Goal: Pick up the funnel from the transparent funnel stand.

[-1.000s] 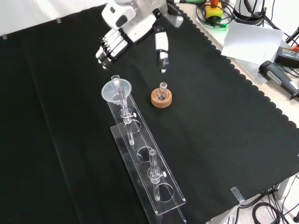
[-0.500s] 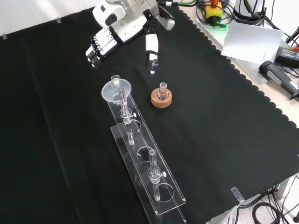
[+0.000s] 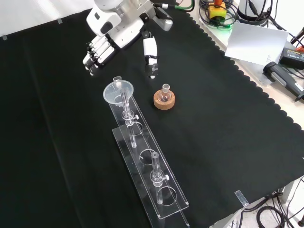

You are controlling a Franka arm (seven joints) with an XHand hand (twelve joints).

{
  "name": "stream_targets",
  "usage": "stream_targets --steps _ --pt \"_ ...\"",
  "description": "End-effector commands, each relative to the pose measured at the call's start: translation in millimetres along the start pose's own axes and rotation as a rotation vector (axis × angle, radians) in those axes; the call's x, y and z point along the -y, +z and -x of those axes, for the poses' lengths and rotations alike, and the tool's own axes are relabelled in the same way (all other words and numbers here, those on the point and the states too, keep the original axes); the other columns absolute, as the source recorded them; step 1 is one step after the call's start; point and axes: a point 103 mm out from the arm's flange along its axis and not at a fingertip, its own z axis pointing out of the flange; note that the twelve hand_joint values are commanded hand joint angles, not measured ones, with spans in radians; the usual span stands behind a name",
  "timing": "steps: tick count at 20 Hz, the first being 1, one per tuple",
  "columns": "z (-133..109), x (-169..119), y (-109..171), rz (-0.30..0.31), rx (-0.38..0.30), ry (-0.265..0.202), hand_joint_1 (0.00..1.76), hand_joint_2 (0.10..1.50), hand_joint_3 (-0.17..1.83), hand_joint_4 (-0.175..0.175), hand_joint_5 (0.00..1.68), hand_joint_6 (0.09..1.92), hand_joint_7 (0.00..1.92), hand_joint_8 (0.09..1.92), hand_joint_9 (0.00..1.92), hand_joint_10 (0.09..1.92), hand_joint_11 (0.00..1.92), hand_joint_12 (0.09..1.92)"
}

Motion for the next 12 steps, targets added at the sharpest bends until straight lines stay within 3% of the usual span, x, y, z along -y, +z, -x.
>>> stream_targets --steps 1,5,12 --pt "-4 -19 6 -0.129 0.115 -0.002 0.38 0.64 -0.01 -0.045 0.00 0.09 0.00 0.09 0.00 0.09 0.00 0.59" --pt "-10 -20 11 -0.132 0.133 -0.010 0.39 0.64 -0.01 -0.055 0.00 0.09 0.00 0.09 0.00 0.09 0.00 0.59" --pt "-12 1 24 -0.100 0.104 -0.030 0.40 0.65 -0.01 -0.065 0.00 0.09 0.02 0.09 0.00 0.09 0.00 0.59"
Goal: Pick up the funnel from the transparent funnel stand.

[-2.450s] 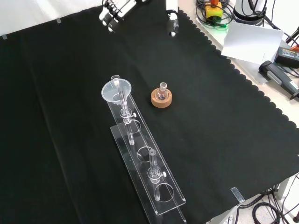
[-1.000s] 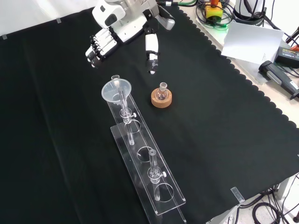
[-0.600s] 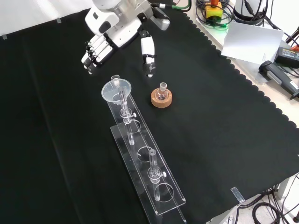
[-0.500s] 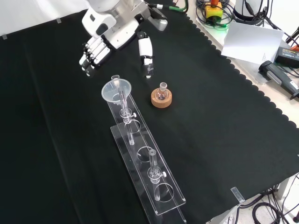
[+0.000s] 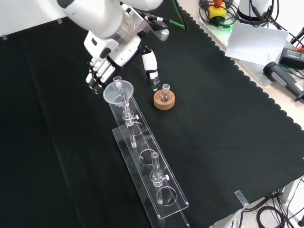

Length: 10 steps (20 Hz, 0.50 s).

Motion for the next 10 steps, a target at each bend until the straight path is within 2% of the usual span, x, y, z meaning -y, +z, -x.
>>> stream_targets --steps 1,10 --pt "4 17 16 0.043 -0.018 -0.006 0.40 0.65 -0.01 -0.065 0.00 0.09 0.03 0.09 0.00 0.09 0.00 0.59" --pt "-2 7 32 0.087 -0.109 0.023 0.40 0.66 0.00 -0.070 0.00 0.09 0.05 0.09 0.03 0.09 0.00 0.69"
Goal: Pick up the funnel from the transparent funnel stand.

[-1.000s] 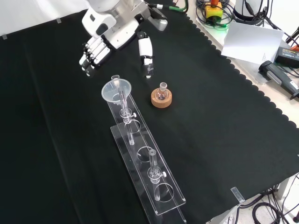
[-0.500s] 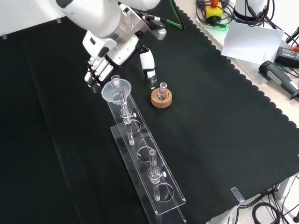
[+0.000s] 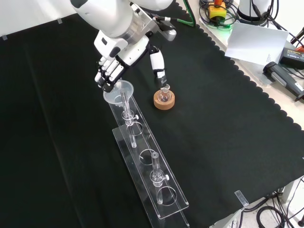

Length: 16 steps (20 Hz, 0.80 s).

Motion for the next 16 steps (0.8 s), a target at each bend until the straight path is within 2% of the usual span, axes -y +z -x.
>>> stream_targets --steps 1,6,11,14,16 --pt "-6 -6 6 0.077 -0.086 0.025 0.41 0.66 0.00 -0.070 0.00 0.09 0.06 0.09 0.03 0.09 0.00 0.71" --pt "-8 -13 1 0.108 -0.116 0.039 0.41 0.66 0.00 -0.055 0.00 0.09 0.01 0.09 0.01 0.09 0.00 0.77" --pt "-4 -22 4 0.055 -0.117 0.038 0.42 0.66 0.00 -0.048 0.00 0.09 0.00 0.09 0.00 0.09 0.00 0.79" --pt "-3 -27 8 0.014 -0.088 0.050 0.41 0.64 0.00 -0.009 0.00 0.09 0.00 0.09 0.00 0.09 0.00 0.63" --pt "-2 -30 10 0.000 -0.081 0.062 0.39 0.63 -0.01 0.015 0.00 0.09 0.00 0.09 0.00 0.09 0.00 0.29"
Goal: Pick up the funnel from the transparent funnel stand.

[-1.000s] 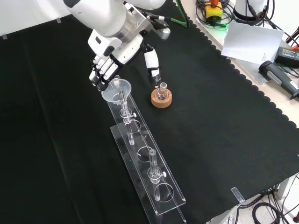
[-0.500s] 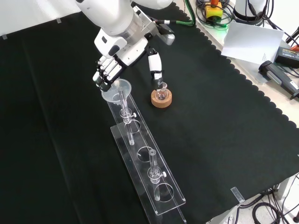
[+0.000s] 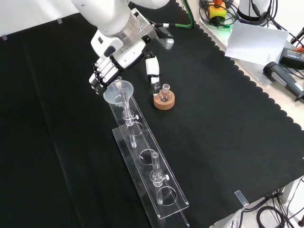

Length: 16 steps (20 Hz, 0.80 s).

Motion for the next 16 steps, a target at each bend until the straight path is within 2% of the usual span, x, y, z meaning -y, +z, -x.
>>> stream_targets --steps 1,2,8,10,12,15,16 --pt "6.2 -9.2 9.5 -0.066 0.038 0.031 0.38 0.62 -0.01 0.023 0.00 0.09 0.00 0.09 0.00 0.09 0.00 0.15" --pt "6.5 -9.7 10.3 -0.064 0.045 0.032 0.38 0.62 -0.01 0.028 0.00 0.09 0.00 0.09 0.00 0.09 0.00 0.09" --pt "7.3 -13.6 10.6 -0.044 0.041 0.038 0.39 0.63 0.00 0.032 0.00 0.09 0.00 0.09 0.00 0.09 0.00 0.09" --pt "8.6 -12.4 9.5 0.017 0.015 0.037 0.42 0.64 0.00 0.021 0.00 0.09 0.00 0.09 0.00 0.09 0.00 0.09" --pt "7.2 -12.4 8.8 0.044 0.002 0.044 0.44 0.65 0.01 0.012 0.00 0.09 0.00 0.09 0.00 0.09 0.00 0.09" --pt "4.7 -16.3 10.9 0.053 0.005 0.056 0.49 0.68 0.02 -0.014 0.00 0.09 0.00 0.09 0.00 0.09 0.05 0.09" --pt "3.1 -17.9 11.6 0.048 0.011 0.058 0.50 0.68 0.01 -0.016 0.00 0.09 0.00 0.09 0.00 0.09 0.03 0.16"
